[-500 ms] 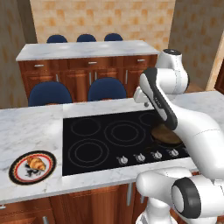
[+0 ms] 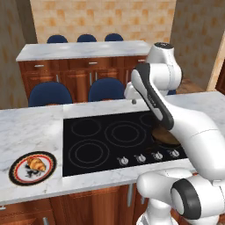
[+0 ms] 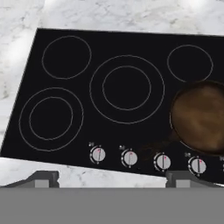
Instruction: Pick the croissant and place it on the pan. Then turn on the stove to warm the croissant.
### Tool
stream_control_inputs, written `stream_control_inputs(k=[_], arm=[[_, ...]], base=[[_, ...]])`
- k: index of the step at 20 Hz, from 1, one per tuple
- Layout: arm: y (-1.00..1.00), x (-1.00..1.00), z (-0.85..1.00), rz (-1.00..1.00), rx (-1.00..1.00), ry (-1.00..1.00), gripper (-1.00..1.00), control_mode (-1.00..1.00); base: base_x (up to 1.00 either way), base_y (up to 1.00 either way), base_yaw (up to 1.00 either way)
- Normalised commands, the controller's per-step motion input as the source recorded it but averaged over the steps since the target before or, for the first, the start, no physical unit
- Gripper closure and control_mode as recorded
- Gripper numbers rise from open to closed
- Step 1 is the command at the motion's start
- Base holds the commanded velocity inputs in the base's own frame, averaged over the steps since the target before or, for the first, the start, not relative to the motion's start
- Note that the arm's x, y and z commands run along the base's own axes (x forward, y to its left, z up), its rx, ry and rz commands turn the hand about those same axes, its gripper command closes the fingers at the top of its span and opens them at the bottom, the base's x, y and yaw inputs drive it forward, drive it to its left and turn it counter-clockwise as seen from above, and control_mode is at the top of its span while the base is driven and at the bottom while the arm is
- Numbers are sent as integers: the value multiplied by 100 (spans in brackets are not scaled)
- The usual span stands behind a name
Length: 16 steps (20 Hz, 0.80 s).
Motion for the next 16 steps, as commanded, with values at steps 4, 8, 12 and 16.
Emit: stream_control_inputs(k=[4,8,12,16], arm=[[96,-26,0,9,0,7,-100,-100],[100,-6,0,12,0,3,-100,-100],[100,-7,0,23,0,4,-100,-100],[100,-21,0,32,0,6,-100,-100]], base=[[0,0,0],[0,0,0],[0,0,0],[0,0,0]])
